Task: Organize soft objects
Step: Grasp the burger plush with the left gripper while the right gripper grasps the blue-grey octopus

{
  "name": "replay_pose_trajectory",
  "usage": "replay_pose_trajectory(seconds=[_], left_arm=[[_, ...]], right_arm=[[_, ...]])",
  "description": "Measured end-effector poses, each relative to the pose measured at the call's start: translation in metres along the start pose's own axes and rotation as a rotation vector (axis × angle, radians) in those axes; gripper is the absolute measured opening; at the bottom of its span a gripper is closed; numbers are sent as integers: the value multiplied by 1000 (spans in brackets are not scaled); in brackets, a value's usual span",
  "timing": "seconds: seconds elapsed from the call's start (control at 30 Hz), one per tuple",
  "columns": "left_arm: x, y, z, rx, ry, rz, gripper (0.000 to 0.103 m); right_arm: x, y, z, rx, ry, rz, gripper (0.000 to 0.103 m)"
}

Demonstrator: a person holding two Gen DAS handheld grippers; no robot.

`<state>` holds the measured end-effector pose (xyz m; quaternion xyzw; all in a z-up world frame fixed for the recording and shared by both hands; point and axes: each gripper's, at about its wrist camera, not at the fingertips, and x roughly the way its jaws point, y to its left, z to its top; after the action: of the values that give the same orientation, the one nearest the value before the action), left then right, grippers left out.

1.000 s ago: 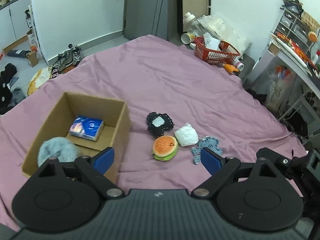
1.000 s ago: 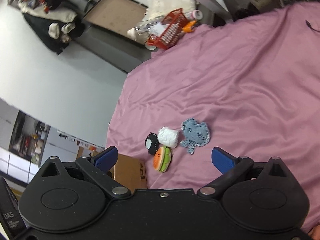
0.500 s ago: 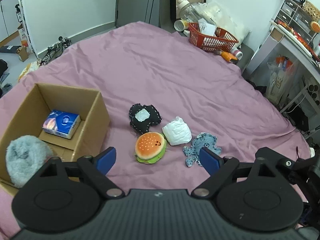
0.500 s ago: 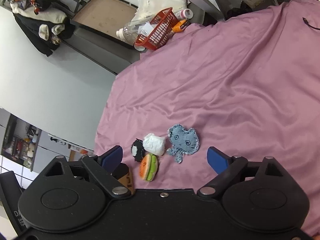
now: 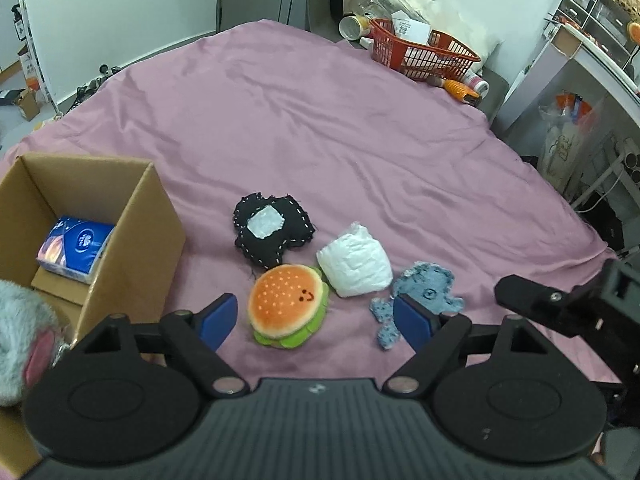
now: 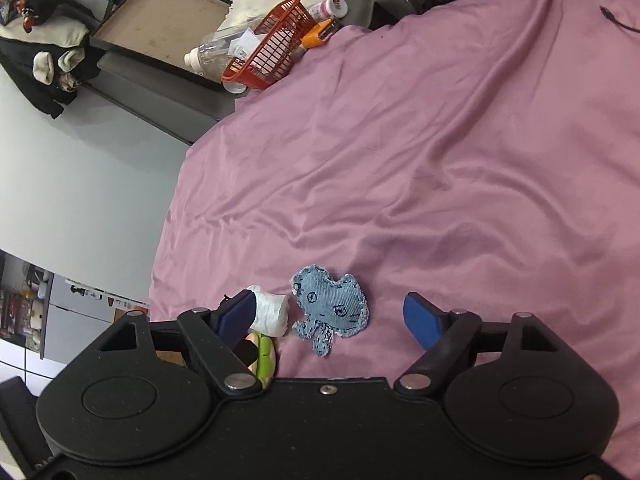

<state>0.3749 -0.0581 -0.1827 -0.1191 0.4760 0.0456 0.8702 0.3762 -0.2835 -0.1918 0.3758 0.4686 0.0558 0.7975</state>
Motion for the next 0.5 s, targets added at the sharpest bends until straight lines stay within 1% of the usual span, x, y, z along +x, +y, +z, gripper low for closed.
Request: replay_pose_trajectory(seconds=[0.17,0.27,0.3,0.33,0.37,0.4,0.43,0.5], left_arm=[[17,4,-3,-5,11,12,78],[26,6,-4,-8,27,23,72],[31,6,-4,-11,42,27,68],[36,7,-5,-14,58,31,61],[40,9,-6,-22,75,33,56],[44,13,-6,-43,91,35,47],[46,17,-6,-63,98,35,42],[46,23,-5,-92,99,21,37]], right_arm=[[9,4,-1,-7,14,10,81],[17,6,-3,-35,11,9,81],[20,6,-4,-40,11,9,81],[22,5,-4,-41,13,10,81],[24,4,-4,-37,16,11,81],[26,3,-5,-28,14,14,81],[27,2,-4,-18,12,18,80],[30,-1,-4,11,9,29,78]])
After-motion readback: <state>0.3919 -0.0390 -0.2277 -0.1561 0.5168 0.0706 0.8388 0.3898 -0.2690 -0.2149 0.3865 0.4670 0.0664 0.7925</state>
